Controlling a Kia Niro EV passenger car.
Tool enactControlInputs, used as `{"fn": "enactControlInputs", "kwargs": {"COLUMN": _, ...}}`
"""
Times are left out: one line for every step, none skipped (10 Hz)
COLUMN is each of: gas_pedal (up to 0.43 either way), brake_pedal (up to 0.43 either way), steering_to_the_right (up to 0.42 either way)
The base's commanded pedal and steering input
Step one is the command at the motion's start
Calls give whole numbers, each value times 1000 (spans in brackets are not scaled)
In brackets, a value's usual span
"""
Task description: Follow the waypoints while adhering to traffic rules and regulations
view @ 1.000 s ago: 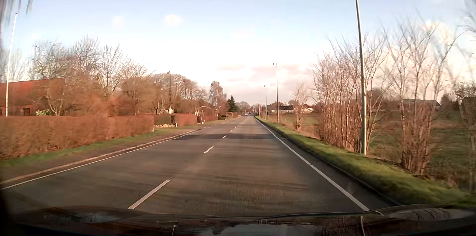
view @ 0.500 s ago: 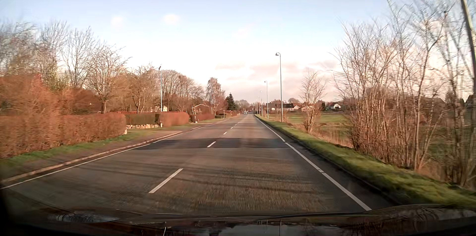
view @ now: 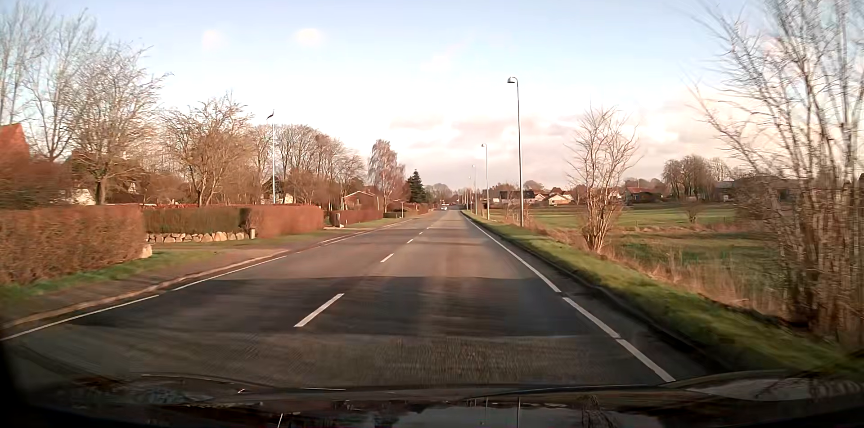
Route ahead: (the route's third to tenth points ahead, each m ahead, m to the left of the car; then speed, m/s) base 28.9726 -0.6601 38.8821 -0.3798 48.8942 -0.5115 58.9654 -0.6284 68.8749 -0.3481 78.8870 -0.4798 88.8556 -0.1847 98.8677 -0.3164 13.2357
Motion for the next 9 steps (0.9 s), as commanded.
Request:
{"fn": "enactControlInputs", "kwargs": {"gas_pedal": 157, "brake_pedal": 0, "steering_to_the_right": 1}}
{"fn": "enactControlInputs", "kwargs": {"gas_pedal": 157, "brake_pedal": 0, "steering_to_the_right": 1}}
{"fn": "enactControlInputs", "kwargs": {"gas_pedal": 157, "brake_pedal": 0, "steering_to_the_right": 1}}
{"fn": "enactControlInputs", "kwargs": {"gas_pedal": 157, "brake_pedal": 0, "steering_to_the_right": 1}}
{"fn": "enactControlInputs", "kwargs": {"gas_pedal": 157, "brake_pedal": 0, "steering_to_the_right": 1}}
{"fn": "enactControlInputs", "kwargs": {"gas_pedal": 157, "brake_pedal": 0, "steering_to_the_right": 1}}
{"fn": "enactControlInputs", "kwargs": {"gas_pedal": 157, "brake_pedal": 0, "steering_to_the_right": 1}}
{"fn": "enactControlInputs", "kwargs": {"gas_pedal": 157, "brake_pedal": 0, "steering_to_the_right": 1}}
{"fn": "enactControlInputs", "kwargs": {"gas_pedal": 157, "brake_pedal": 0, "steering_to_the_right": 1}}
